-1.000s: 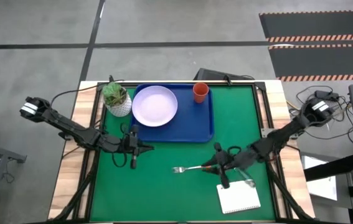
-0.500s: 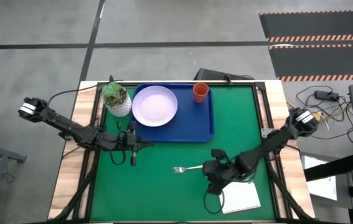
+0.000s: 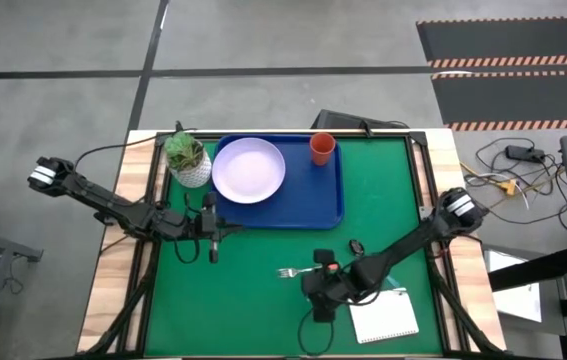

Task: Pick and place plate/cup/fork/spoon on tray
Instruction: Put the orange fork on the blue serving tray to the right of the purple plate

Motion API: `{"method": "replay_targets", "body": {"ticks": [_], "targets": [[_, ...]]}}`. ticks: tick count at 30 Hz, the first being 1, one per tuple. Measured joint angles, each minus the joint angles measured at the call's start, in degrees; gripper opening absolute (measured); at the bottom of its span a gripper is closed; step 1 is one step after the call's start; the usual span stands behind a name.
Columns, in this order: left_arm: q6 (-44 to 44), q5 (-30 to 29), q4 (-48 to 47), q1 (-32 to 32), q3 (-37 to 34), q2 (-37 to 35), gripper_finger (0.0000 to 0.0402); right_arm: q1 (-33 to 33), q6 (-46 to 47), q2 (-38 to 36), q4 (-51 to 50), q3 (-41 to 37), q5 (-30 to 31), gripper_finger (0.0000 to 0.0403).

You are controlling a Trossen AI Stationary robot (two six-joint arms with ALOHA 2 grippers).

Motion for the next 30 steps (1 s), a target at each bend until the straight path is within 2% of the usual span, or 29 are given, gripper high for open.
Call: {"method": "replay_targets", "body": {"ticks": [4,12,16,22,25,30], "targets": [[0.28,-0.20,-0.20,0.28,0.02,-0.05,0.0001,-1.13,0.25,0.67,0.07,0.09,-1.89,0.0089],[3.03,-0.21,0.85,0.73,0.15,0.06,0.0001,-1.80,-3.02,0.74,0.06,-0.02,-1.28,0.0153],[3.30,-0.21,2.29,0.73,0.12,0.08,0.0001,-1.80,-4.13,0.74,0.34,-0.48,-1.24,0.0172],[4.22,-0.21,2.64,0.73,0.41,0.17,0.0001,-2.28,-5.89,0.78,3.59,-3.68,4.82,0.0178],[4.01,-0.21,3.08,0.73,0.98,0.03,0.0001,-3.07,-6.42,0.80,8.95,-6.71,4.90,0.0178],[2.64,-0.18,3.06,0.70,0.96,0.35,0.0001,-3.23,-9.33,0.83,27.67,-16.19,4.68,0.0178]]}}
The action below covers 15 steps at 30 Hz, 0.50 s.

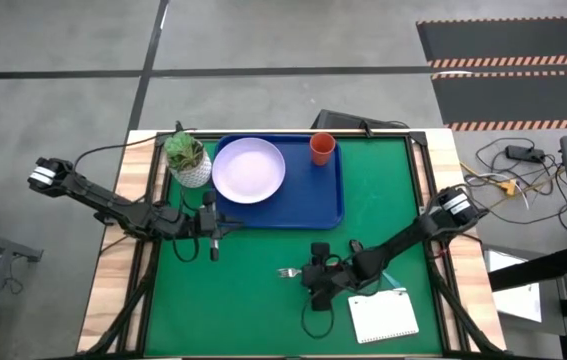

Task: Pick and place plate/cup/fork/spoon on tray
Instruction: Put the orange fork on the blue serving tray to the right of the purple plate

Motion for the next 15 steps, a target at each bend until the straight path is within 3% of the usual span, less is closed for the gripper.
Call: {"method": "replay_targets", "body": {"ticks": [3,9,15], "targets": [[-0.01,0.00,0.73,0.01,0.08,0.05,0.0001,-0.81,1.01,0.01,7.09,-4.51,0.06,0.0178],[0.25,0.00,6.02,0.02,0.09,0.01,0.0001,-2.31,2.68,-0.10,9.33,-7.36,-3.10,0.0171],[0.16,0.02,6.28,0.01,0.11,0.01,0.0001,-4.07,1.93,-0.18,9.03,-7.48,-8.28,0.0124]]}}
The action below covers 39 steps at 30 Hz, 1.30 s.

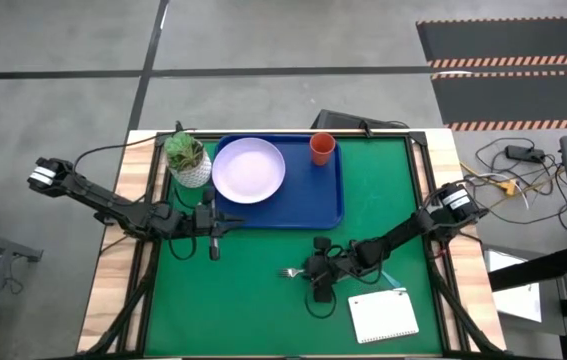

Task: Pick and place plate/cup/fork/spoon on tray
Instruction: Put the orange fork on the blue serving tray to the right of the purple plate

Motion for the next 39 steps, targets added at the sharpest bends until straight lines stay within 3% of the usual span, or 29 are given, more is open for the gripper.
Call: {"method": "replay_targets", "body": {"ticks": [7,15,18,23,27,32,39], "targets": [[-0.18,0.01,0.80,-0.01,-0.04,0.00,0.0001,-0.45,-1.84,-0.06,-0.80,1.19,-2.43,0.0023],[-0.35,0.02,2.98,-0.01,0.00,0.00,0.0001,0.86,-8.28,-4.65,-1.33,1.25,-2.69,0.0013],[-1.69,0.02,3.85,-0.01,-0.18,0.00,0.0001,1.64,-11.53,-7.72,-1.17,0.44,1.61,0.0013],[-1.79,0.02,5.00,-0.01,0.20,0.07,0.0001,4.06,-16.55,-13.88,0.64,-2.50,14.51,0.0013],[-1.81,0.00,8.64,-0.01,-0.15,0.54,0.0001,5.32,-22.07,-17.49,10.28,-6.95,23.78,0.0013],[-4.60,0.01,13.38,-0.01,-0.27,2.76,0.0001,4.27,-34.46,-17.73,35.62,-12.26,30.12,0.0013],[-4.32,0.16,43.14,0.66,2.59,20.89,0.0001,1.85,-63.28,-13.98,74.81,-13.41,33.63,0.0013]]}}
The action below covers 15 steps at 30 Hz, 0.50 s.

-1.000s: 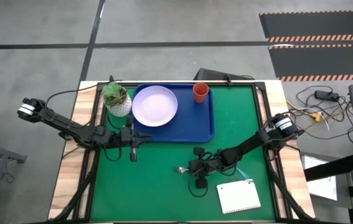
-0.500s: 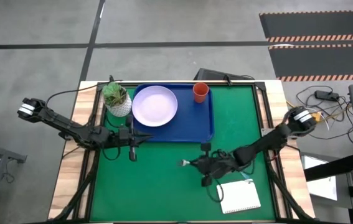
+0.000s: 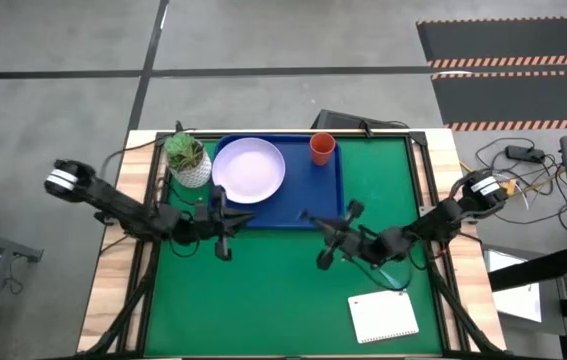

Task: Pick and place plate/cup/fork/spoon on tray
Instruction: Put the orange fork on the blue serving tray to the right of the purple plate

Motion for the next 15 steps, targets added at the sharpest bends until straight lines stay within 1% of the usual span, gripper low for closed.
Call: {"method": "replay_targets", "body": {"ticks": [1,3,5,8,10,12,13,15], "targets": [[0.70,0.01,3.19,0.28,1.33,3.03,0.0001,0.00,-2.67,0.05,2.37,-0.17,0.29,0.0013],[2.17,0.00,6.05,0.99,4.21,8.66,0.0001,-0.13,-5.65,-0.09,3.79,-0.85,0.42,0.0013],[3.07,0.03,6.27,2.01,7.83,13.33,0.0002,-0.24,-5.51,-0.64,3.89,-1.54,0.48,0.0013],[3.20,-0.03,6.64,3.65,12.19,17.73,0.0017,-0.48,-5.22,-1.66,4.84,-2.81,1.29,0.0013],[3.23,-0.18,6.68,4.34,13.86,19.18,0.0036,-0.48,-8.83,-2.68,4.55,-3.68,4.07,0.0012],[3.25,-0.18,6.65,4.82,15.21,19.87,0.0062,-0.48,-11.58,-5.36,4.35,-4.77,6.51,0.0012],[3.26,-0.17,6.81,5.04,15.77,20.19,0.0077,-0.48,-11.17,-6.99,4.91,-5.45,6.45,0.0012],[3.27,-0.14,6.71,5.81,17.10,20.78,0.0107,-0.74,-8.87,-9.70,5.07,-7.50,3.81,0.0012]]}}
